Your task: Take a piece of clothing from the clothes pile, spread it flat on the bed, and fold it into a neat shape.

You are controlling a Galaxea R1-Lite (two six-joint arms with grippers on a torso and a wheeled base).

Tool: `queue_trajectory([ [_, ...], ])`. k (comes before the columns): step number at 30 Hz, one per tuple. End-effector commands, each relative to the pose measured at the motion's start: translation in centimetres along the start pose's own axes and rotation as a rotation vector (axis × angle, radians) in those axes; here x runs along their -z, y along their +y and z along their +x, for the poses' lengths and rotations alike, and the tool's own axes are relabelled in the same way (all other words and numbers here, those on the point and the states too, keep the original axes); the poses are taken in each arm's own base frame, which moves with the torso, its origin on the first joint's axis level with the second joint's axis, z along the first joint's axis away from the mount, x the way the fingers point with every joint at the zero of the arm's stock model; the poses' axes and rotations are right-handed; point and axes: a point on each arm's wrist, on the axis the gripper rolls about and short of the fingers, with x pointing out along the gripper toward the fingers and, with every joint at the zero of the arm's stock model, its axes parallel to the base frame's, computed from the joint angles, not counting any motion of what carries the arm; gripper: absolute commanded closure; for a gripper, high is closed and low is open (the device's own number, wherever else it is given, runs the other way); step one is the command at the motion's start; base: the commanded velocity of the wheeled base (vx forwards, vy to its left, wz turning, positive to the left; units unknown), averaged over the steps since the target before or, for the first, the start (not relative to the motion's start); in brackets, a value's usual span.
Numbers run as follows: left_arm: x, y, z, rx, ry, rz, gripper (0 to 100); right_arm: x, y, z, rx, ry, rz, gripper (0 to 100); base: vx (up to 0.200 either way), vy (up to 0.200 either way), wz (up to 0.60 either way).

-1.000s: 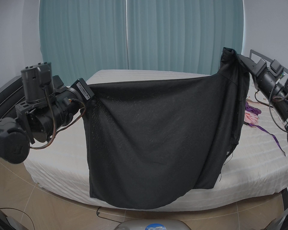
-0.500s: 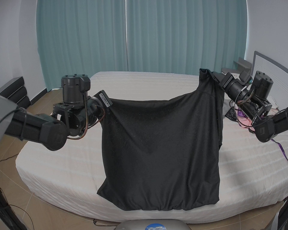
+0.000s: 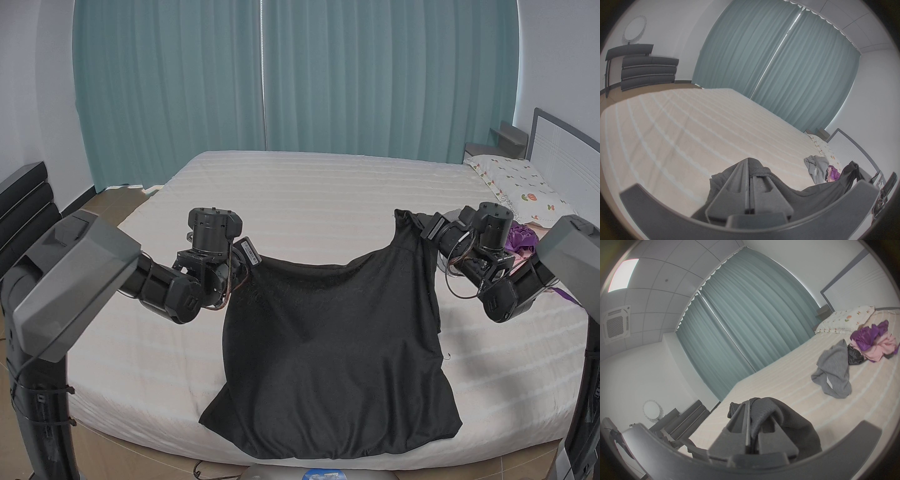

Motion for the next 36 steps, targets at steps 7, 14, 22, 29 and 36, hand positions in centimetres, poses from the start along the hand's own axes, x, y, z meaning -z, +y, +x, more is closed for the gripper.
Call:
queue_trajectory([
  [7, 4.9, 2.4, 4.8, -0.076, 0.074, -0.025, 100, 6.3, -5.1, 1.6, 0.101, 0.138, -0.009, 0, 0.0, 0.0, 0.0],
  [14, 5.8, 3.7, 5.7, -0.108, 0.094, -0.027, 0, 9.1, -7.5, 2.5, 0.146, 0.195, -0.008, 0, 0.0, 0.0, 0.0],
  [22, 2.5, 5.0, 5.4, -0.132, 0.032, -0.138, 0, 5.9, -9.1, 1.8, 0.185, 0.145, 0.013, 0, 0.0, 0.0, 0.0],
  [29, -0.6, 7.2, 5.2, -0.159, -0.016, -0.272, 0, 3.8, -8.5, 1.4, 0.182, 0.104, 0.06, 0, 0.0, 0.0, 0.0],
  [36, 0.9, 8.9, 4.7, -0.148, 0.127, -0.348, 0, 7.2, -7.0, 0.6, 0.179, 0.208, 0.072, 0, 0.0, 0.0, 0.0],
])
